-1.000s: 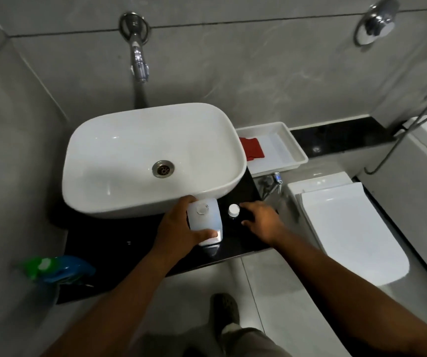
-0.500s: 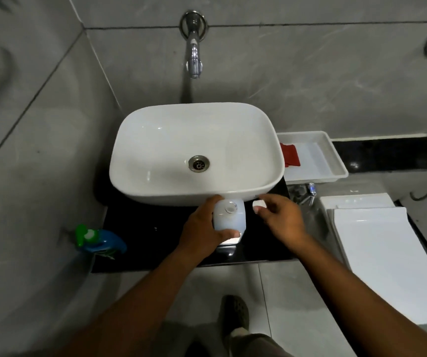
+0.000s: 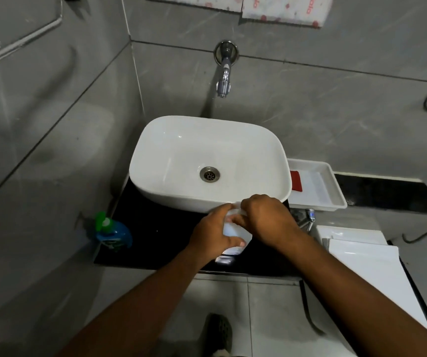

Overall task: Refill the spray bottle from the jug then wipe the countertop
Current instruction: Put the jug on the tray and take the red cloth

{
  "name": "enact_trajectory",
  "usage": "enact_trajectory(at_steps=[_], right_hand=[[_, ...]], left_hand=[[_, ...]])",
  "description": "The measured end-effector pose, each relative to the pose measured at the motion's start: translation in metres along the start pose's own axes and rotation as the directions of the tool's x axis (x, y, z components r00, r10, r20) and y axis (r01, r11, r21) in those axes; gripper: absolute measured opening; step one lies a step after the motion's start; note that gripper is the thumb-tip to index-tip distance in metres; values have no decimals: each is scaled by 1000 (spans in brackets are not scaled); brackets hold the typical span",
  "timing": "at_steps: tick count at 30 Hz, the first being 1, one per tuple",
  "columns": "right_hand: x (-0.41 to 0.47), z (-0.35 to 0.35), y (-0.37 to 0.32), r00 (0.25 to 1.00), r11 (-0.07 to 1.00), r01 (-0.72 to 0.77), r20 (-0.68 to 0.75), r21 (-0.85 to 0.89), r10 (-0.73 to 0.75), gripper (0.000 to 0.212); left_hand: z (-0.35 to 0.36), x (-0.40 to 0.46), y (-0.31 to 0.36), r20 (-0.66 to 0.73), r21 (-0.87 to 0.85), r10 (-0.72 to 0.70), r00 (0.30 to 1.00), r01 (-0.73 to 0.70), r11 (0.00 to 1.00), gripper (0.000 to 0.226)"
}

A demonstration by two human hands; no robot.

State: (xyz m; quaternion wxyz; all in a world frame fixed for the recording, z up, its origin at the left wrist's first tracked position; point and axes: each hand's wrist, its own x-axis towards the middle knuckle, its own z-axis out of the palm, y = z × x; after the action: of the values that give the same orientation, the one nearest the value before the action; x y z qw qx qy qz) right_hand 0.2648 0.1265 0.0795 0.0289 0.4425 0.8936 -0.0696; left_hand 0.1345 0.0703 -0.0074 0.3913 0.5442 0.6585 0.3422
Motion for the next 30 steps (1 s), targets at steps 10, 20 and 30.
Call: enact_trajectory(at_steps=[10, 20, 30], right_hand=[[-17, 0, 11, 998, 950, 50, 25, 307, -61, 37], [-14, -5, -1, 992, 973, 75, 80, 219, -94, 48], [-7, -9, 0, 990, 985, 57, 120, 162, -77, 46]], left_hand=[[1, 0, 0, -20, 24, -5, 1000, 6, 1000, 87], [2, 2, -2, -18, 34, -11, 1000, 12, 999, 89], [2, 2, 0, 14, 64, -17, 1000, 16, 998, 93]])
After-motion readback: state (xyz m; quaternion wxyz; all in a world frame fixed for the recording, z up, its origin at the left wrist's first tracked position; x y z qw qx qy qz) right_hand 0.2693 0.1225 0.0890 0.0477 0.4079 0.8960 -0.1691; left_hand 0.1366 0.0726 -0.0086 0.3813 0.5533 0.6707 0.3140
